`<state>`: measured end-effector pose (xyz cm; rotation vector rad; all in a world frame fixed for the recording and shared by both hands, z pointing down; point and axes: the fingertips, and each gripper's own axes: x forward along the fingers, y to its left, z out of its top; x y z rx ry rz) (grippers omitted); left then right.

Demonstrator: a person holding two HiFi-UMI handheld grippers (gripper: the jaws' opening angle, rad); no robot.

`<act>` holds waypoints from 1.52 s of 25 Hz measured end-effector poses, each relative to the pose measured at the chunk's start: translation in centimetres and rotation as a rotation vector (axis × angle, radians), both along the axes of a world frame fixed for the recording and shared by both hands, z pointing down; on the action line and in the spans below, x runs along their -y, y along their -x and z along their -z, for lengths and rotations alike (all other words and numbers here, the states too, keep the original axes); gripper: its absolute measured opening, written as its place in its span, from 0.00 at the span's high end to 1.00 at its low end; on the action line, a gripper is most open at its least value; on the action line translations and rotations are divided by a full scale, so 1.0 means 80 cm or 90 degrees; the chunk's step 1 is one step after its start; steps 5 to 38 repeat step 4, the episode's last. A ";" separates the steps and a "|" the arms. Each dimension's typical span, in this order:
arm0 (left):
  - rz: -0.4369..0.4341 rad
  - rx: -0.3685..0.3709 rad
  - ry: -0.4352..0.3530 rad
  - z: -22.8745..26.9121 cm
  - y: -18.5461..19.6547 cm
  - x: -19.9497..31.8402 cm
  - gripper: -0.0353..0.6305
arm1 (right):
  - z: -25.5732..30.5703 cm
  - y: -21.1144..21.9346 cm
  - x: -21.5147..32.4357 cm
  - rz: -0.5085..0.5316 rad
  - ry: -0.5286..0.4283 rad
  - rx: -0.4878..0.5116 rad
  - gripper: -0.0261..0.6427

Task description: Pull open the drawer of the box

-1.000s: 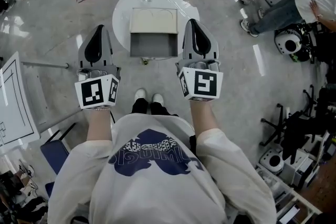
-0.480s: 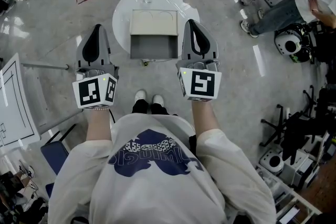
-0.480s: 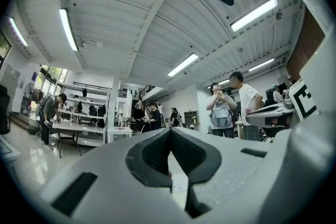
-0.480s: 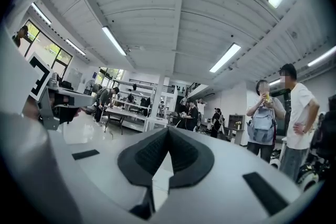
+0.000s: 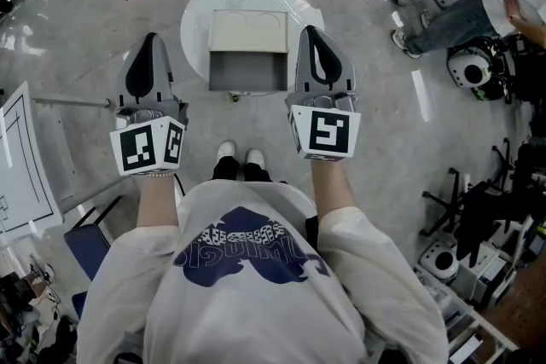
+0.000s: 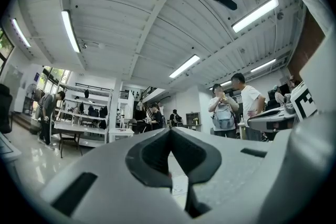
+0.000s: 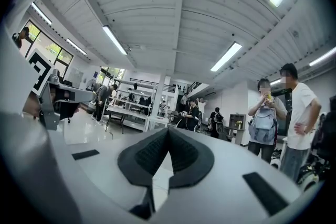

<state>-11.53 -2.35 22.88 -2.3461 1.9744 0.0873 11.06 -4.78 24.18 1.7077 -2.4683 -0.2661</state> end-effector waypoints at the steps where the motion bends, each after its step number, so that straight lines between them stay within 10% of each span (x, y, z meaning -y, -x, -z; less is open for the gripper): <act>1: 0.001 0.000 -0.001 0.000 0.000 0.000 0.94 | -0.001 0.000 0.000 0.000 0.000 -0.001 0.97; 38: 0.004 0.001 -0.003 0.000 0.000 0.002 0.94 | -0.002 0.000 0.001 0.001 0.001 -0.003 0.97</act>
